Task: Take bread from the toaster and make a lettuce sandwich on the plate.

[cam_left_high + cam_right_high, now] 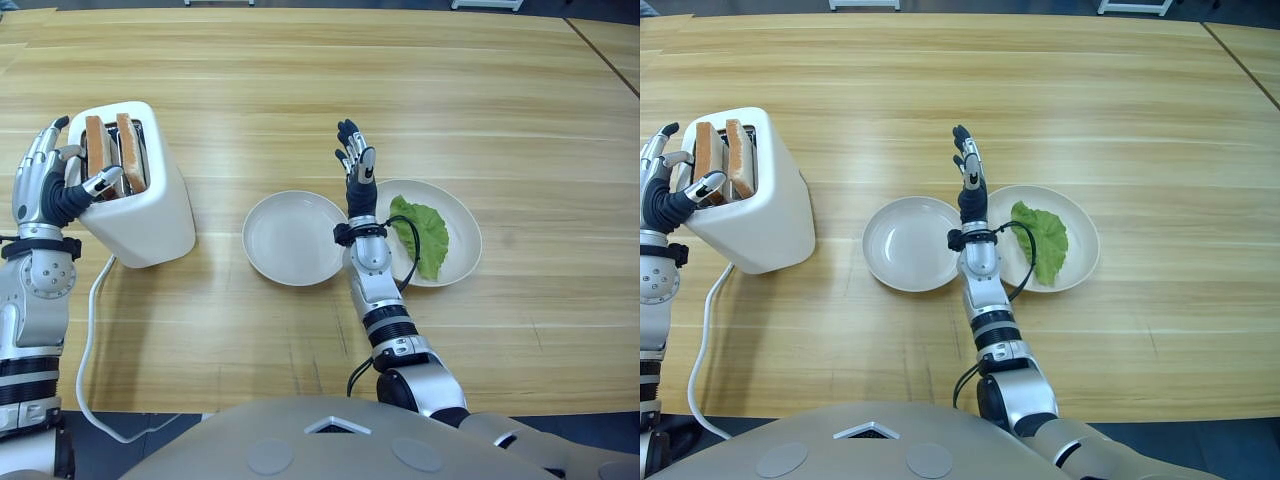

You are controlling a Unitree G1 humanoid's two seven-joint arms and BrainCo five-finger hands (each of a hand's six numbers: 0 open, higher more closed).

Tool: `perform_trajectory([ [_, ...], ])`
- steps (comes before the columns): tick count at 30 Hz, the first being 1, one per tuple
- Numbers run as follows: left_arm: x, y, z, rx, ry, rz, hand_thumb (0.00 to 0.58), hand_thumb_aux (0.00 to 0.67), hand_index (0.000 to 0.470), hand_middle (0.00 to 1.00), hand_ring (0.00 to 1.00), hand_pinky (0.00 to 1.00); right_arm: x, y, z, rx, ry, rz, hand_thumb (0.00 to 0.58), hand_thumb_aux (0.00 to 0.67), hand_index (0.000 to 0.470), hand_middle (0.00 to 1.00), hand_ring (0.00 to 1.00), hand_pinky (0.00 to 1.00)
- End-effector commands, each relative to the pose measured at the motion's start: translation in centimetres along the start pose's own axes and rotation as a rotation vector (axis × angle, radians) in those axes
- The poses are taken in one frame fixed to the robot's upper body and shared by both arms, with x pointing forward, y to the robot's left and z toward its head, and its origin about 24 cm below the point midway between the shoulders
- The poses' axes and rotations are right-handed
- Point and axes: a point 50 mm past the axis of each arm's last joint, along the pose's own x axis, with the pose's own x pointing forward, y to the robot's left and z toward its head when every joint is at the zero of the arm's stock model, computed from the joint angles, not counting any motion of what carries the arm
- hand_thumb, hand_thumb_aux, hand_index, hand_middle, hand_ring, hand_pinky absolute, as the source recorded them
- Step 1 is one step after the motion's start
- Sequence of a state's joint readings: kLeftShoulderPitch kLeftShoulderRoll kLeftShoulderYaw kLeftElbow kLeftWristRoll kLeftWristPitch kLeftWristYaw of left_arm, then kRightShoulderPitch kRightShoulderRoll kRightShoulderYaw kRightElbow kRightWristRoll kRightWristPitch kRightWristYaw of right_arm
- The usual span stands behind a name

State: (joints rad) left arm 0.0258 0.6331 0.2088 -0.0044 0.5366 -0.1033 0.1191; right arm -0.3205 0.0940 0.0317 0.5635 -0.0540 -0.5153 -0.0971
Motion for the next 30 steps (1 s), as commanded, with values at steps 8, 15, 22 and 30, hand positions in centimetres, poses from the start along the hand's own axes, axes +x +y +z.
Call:
perform_trajectory([
  [8,0.1,-0.9,-0.2,0.030,0.011,-0.066,0.580,0.670,0.470,0.00,0.00,0.00,0.2,0.5,0.1,0.020,0.000,-0.002,0.000,0.000,0.000,0.00,0.00,0.00],
  [15,0.2,-0.1,0.7,0.001,-0.044,-0.004,0.580,0.670,0.470,0.00,0.00,0.00,0.1,0.4,0.0,0.018,0.002,-0.003,0.000,0.000,0.000,0.00,0.00,0.00],
  [22,0.5,2.4,2.3,-0.047,-0.132,0.172,0.580,0.670,0.470,0.00,0.00,0.00,0.1,0.4,0.0,0.017,0.004,-0.006,0.000,0.000,0.000,0.00,0.00,0.00],
  [30,0.8,4.1,2.8,-0.022,-0.166,0.251,0.580,0.670,0.470,0.00,0.00,0.00,0.1,0.6,0.0,0.023,0.001,-0.009,0.000,0.000,0.000,0.00,0.00,0.00],
])
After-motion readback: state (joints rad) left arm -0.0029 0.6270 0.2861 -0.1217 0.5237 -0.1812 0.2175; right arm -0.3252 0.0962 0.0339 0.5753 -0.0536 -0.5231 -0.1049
